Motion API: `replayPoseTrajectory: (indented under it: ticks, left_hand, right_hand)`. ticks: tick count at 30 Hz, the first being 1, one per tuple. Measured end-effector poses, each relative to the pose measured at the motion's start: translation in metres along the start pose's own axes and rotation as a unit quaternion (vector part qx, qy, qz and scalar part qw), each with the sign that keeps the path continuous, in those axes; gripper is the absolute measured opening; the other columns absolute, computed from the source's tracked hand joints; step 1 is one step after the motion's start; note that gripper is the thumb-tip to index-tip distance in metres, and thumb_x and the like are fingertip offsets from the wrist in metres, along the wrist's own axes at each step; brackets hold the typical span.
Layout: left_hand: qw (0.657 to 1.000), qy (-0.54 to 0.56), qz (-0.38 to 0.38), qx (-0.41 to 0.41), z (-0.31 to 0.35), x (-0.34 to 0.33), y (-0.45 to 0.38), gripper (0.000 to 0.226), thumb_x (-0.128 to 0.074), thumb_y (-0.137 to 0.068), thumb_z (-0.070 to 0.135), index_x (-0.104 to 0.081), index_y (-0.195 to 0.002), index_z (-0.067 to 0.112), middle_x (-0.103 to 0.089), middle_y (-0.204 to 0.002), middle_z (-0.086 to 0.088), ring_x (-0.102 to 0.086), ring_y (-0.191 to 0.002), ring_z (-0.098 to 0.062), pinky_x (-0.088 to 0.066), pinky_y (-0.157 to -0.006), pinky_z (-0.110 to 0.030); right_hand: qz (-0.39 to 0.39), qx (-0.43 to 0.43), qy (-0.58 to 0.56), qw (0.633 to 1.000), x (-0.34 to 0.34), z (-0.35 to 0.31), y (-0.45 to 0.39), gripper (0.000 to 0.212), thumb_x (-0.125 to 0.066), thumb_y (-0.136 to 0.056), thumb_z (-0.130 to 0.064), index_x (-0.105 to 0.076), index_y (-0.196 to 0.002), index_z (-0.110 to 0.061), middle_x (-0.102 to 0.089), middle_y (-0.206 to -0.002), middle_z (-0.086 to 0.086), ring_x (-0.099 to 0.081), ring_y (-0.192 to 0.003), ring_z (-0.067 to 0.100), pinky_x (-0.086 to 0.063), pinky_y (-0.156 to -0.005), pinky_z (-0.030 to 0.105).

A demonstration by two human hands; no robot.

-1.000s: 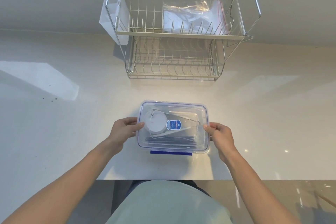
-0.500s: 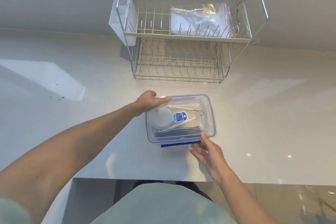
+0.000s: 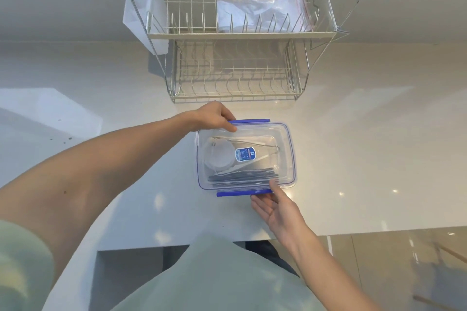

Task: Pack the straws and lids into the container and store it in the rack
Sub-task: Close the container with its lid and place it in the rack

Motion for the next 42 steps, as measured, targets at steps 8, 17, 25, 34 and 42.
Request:
replayPoseTrajectory:
  ticks: [8,17,25,34,42]
  left_hand:
    - [0.986,-0.145,0.013,-0.085,0.013,-0.021,0.003,0.049,-0.062,-0.096,0.032,-0.058,-0.143,0.018,-0.059,-0.142,0.000,-0.054,-0.126,-0.021,-0.040,-0.104,-0.029]
    - [0.965,-0.151,0.125,-0.173,0.006,-0.035,0.008,0.038,-0.057,-0.102,0.025,-0.063,-0.138,0.012,-0.067,-0.125,-0.005,-0.058,-0.115,-0.024,-0.036,-0.092,-0.022]
    - [0.940,-0.205,0.174,-0.209,0.008,-0.028,0.025,0.051,-0.062,-0.099,0.041,-0.056,-0.144,0.017,-0.063,-0.140,-0.002,-0.056,-0.128,-0.024,-0.042,-0.107,-0.040]
    - [0.920,0.140,0.361,-0.063,-0.037,-0.054,0.107,0.096,-0.078,-0.082,0.054,-0.025,-0.159,0.032,-0.031,-0.162,0.014,-0.030,-0.148,-0.006,-0.030,-0.118,-0.028]
    - [0.901,0.289,0.319,0.048,-0.079,-0.124,0.141,0.075,-0.077,-0.085,0.049,-0.042,-0.150,0.038,-0.054,-0.145,0.020,-0.060,-0.124,-0.005,-0.052,-0.105,-0.037]
  right_hand:
    - [0.060,-0.019,0.012,0.998,-0.012,-0.010,0.001,0.025,-0.069,-0.098,-0.017,-0.062,-0.113,0.002,-0.067,-0.107,0.030,-0.072,-0.099,0.039,-0.059,-0.091,0.042]
    - [0.136,-0.025,0.033,0.990,-0.022,-0.016,-0.004,0.026,-0.070,-0.093,-0.010,-0.061,-0.113,0.004,-0.069,-0.105,0.034,-0.076,-0.086,0.042,-0.065,-0.068,0.039]
    - [0.149,0.012,0.202,0.968,-0.007,-0.039,0.001,0.054,-0.079,-0.083,-0.048,-0.053,-0.115,-0.012,-0.057,-0.114,0.011,-0.064,-0.107,0.035,-0.055,-0.088,0.045]
    - [0.035,0.292,0.369,0.882,0.016,-0.092,-0.017,0.086,-0.079,-0.086,-0.038,-0.033,-0.157,-0.032,-0.039,-0.160,-0.001,-0.043,-0.143,0.020,-0.042,-0.115,0.047]
    - [-0.004,0.288,0.357,0.888,0.024,-0.070,-0.035,0.055,-0.071,-0.090,-0.043,-0.051,-0.141,-0.031,-0.064,-0.131,-0.009,-0.064,-0.118,0.011,-0.060,-0.083,0.022]
Point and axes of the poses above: each hand's wrist, its own y-axis away from the middle knuckle, its own x-axis out of the back of the hand, z = x × y, the point moved 4 cm from there along -y, towards the middle knuckle
